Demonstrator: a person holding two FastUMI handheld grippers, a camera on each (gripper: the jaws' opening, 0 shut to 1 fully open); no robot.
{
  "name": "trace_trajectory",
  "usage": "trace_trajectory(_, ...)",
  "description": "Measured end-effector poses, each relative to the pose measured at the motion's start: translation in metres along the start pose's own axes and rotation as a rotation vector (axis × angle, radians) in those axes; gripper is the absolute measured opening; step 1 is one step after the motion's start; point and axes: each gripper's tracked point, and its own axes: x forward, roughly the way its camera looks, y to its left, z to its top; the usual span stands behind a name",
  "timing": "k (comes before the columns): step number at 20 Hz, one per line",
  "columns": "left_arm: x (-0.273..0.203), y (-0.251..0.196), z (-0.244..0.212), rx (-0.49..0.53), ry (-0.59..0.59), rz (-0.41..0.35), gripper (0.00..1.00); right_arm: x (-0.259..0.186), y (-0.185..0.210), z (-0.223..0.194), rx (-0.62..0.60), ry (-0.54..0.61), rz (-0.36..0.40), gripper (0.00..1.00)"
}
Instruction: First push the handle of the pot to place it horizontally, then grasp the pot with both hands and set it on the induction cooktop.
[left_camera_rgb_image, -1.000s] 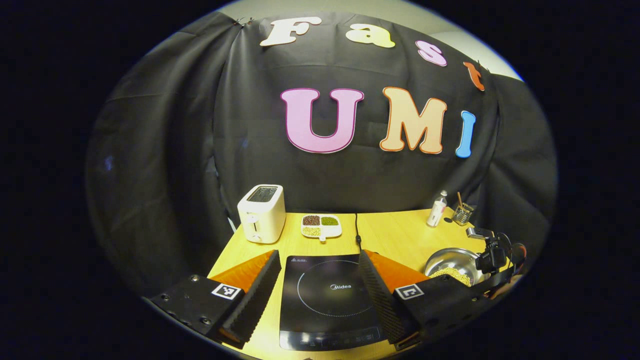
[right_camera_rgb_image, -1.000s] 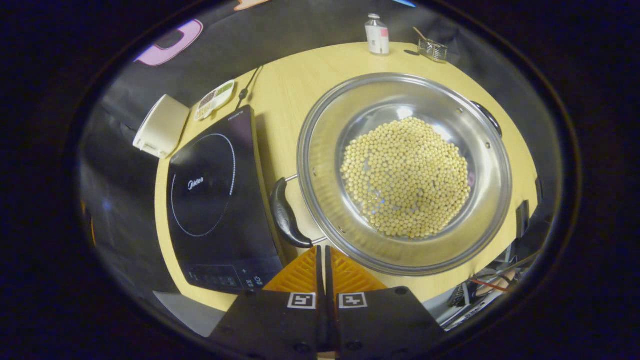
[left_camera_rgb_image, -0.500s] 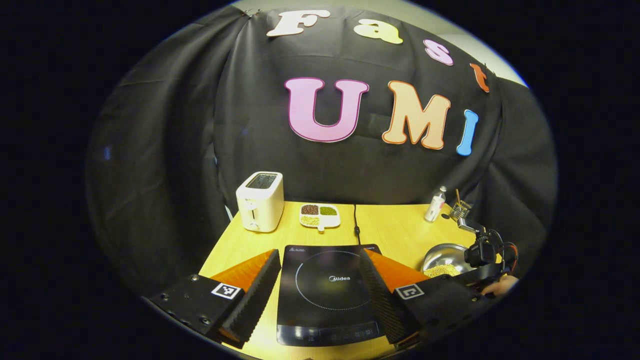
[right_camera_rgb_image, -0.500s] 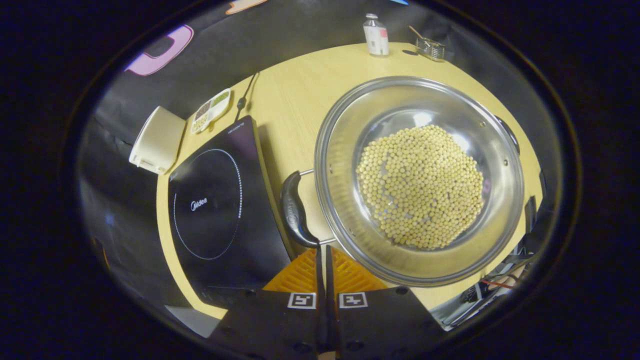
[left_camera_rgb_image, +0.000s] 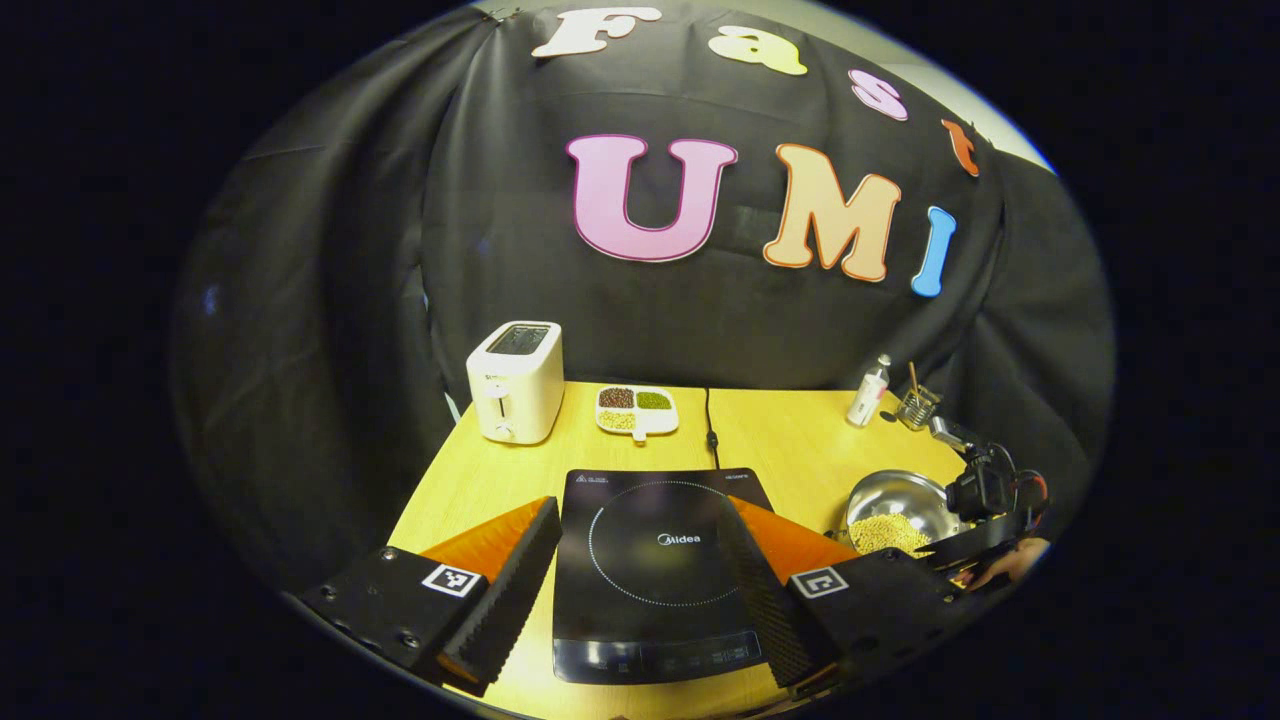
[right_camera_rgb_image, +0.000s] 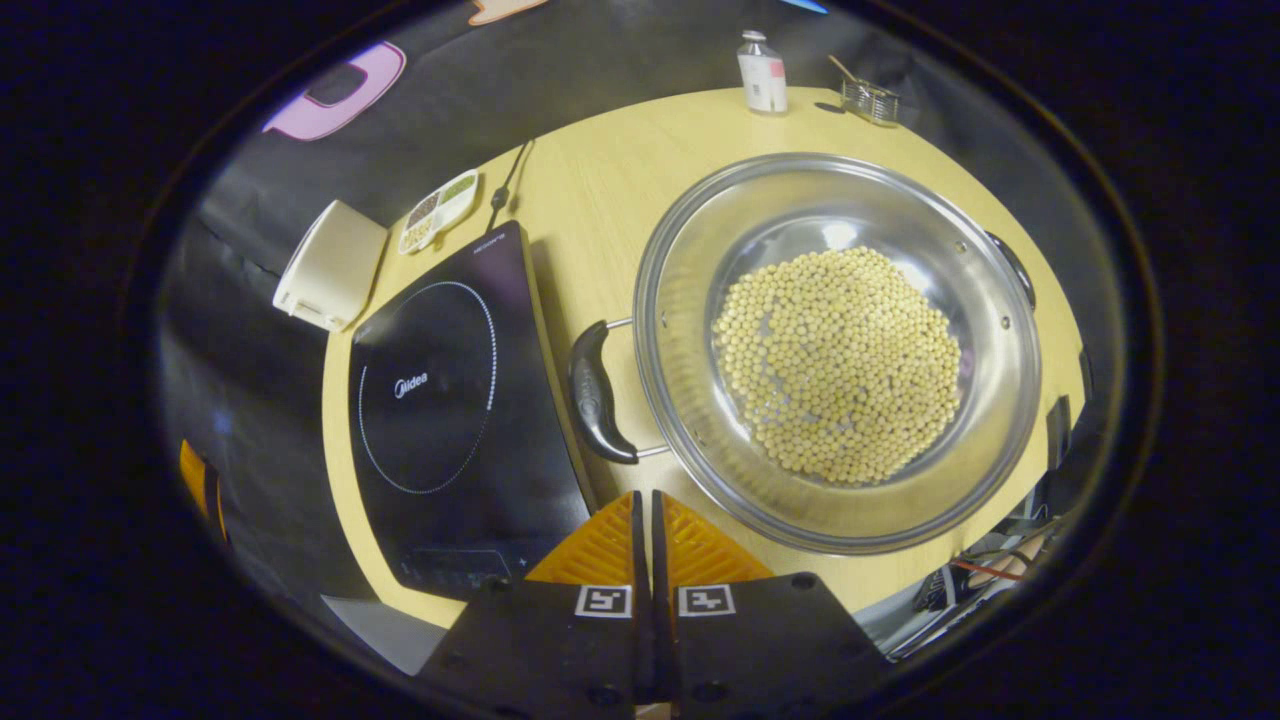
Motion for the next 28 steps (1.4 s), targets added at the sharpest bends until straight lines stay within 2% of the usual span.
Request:
trace_trajectory(2,0.0,-0.005,-0.002,0.002,0.006,-0.018,0.96,0.002,-0.007,-0.003,0.008,0.003,0.013,0.03)
trace_trajectory(3,0.001,-0.008,-0.003,0.003,0.01,-0.026,0.96,-0.012,-0.012,-0.007,0.01,-0.004,0.013,0.02)
trace_trajectory(4,0.002,-0.011,-0.003,0.003,0.012,-0.032,0.96,-0.018,-0.019,-0.007,0.011,-0.015,0.011,0.1)
trace_trajectory(6,0.004,-0.017,-0.005,0.012,0.014,-0.04,0.96,-0.027,-0.031,-0.01,0.024,-0.025,0.013,0.08)
trace_trajectory(7,0.005,-0.02,-0.008,0.02,0.018,-0.047,0.96,-0.034,-0.038,-0.011,0.034,-0.032,0.004,0.16)
trace_trajectory(9,0.007,-0.03,-0.012,0.037,0.033,-0.065,0.96,-0.039,-0.062,-0.01,0.054,-0.054,-0.033,0.19)
trace_trajectory(10,0.007,-0.035,-0.012,0.045,0.038,-0.075,0.96,-0.043,-0.069,-0.01,0.07,-0.058,-0.039,0.29)
trace_trajectory(13,0.007,-0.048,-0.019,0.071,0.061,-0.095,0.96,-0.05,-0.096,-0.011,0.124,-0.07,-0.064,0.24)
trace_trajectory(14,0.008,-0.053,-0.022,0.076,0.071,-0.1,0.96,-0.053,-0.103,-0.008,0.14,-0.077,-0.059,0.29)
trace_trajectory(15,0.007,-0.059,-0.026,0.08,0.082,-0.108,0.96,-0.055,-0.111,-0.006,0.152,-0.083,-0.061,0.5)
trace_trajectory(16,0.007,-0.065,-0.028,0.084,0.093,-0.114,0.96,-0.057,-0.12,-0.002,0.156,-0.089,-0.062,0.58)
trace_trajectory(17,0.008,-0.072,-0.031,0.085,0.104,-0.12,0.96,-0.06,-0.13,0.0,0.148,-0.09,-0.068,0.79)
trace_trajectory(18,0.009,-0.081,-0.032,0.081,0.113,-0.128,0.96,-0.06,-0.139,0.004,0.138,-0.093,-0.069,0.85)
trace_trajectory(19,0.01,-0.09,-0.034,0.073,0.123,-0.135,0.96,-0.065,-0.148,0.01,0.124,-0.106,-0.073,1.0)
trace_trajectory(20,0.011,-0.1,-0.036,0.066,0.136,-0.137,0.96,-0.067,-0.157,0.017,0.103,-0.118,-0.077,0.95)
trace_trajectory(21,0.013,-0.109,-0.04,0.065,0.15,-0.135,0.96,-0.069,-0.165,0.022,0.083,-0.121,-0.08,1.0)
trace_trajectory(24,0.022,-0.141,-0.043,0.071,0.173,-0.135,0.96,-0.067,-0.188,0.04,0.034,-0.117,-0.075,1.0)
trace_trajectory(25,0.025,-0.153,-0.047,0.061,0.192,-0.138,0.96,-0.064,-0.197,0.047,0.025,-0.112,-0.074,0.95)
trace_trajectory(26,0.028,-0.164,-0.051,0.047,0.215,-0.143,0.96,-0.061,-0.204,0.055,0.019,-0.105,-0.067,1.0)
trace_trajectory(28,0.033,-0.184,-0.057,0.016,0.256,-0.154,0.96,-0.056,-0.215,0.072,0.009,-0.094,-0.042,1.0)
